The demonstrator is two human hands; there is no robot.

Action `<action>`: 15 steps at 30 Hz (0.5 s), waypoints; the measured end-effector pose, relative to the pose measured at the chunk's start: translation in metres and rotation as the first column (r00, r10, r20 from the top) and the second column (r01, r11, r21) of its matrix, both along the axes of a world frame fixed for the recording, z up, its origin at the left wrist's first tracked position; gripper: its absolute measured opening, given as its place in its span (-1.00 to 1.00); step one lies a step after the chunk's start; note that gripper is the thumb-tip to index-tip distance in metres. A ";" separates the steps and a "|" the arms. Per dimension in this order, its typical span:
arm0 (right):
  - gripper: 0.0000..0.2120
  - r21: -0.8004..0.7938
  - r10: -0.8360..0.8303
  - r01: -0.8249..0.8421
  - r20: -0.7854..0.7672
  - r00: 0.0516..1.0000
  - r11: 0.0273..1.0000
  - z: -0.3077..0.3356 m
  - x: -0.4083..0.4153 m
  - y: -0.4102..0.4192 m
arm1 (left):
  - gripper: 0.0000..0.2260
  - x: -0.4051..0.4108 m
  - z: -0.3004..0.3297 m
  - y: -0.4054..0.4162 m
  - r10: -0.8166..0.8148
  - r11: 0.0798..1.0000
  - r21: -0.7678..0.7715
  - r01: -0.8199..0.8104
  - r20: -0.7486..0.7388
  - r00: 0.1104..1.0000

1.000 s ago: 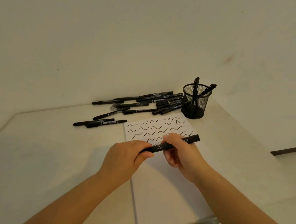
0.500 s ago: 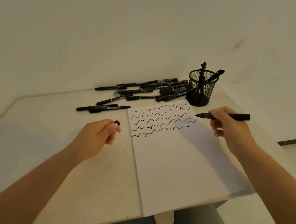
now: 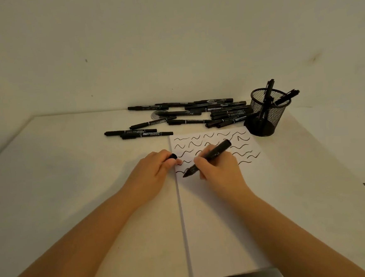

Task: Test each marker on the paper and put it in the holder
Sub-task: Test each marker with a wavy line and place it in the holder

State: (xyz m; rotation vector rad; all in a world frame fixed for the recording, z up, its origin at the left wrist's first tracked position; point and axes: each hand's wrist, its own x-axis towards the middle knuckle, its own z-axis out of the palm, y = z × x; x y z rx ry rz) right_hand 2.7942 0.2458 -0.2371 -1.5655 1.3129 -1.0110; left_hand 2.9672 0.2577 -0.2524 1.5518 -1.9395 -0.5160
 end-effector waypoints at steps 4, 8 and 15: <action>-0.87 -0.003 -0.009 0.009 0.056 0.998 1.000 -0.012 -0.007 -0.002 | -0.85 0.003 -0.003 -0.001 -0.022 1.000 -0.001 0.022 -0.033 0.999; -0.83 -0.036 0.101 -0.100 0.026 0.995 0.994 -0.013 -0.003 0.001 | -0.82 0.004 -0.003 -0.003 -0.020 0.999 0.025 0.022 -0.090 0.996; -0.86 -0.073 -0.002 -0.002 -0.051 0.999 0.997 -0.016 -0.007 -0.004 | -0.79 0.005 -0.003 -0.002 -0.017 0.998 0.055 0.024 -0.116 0.993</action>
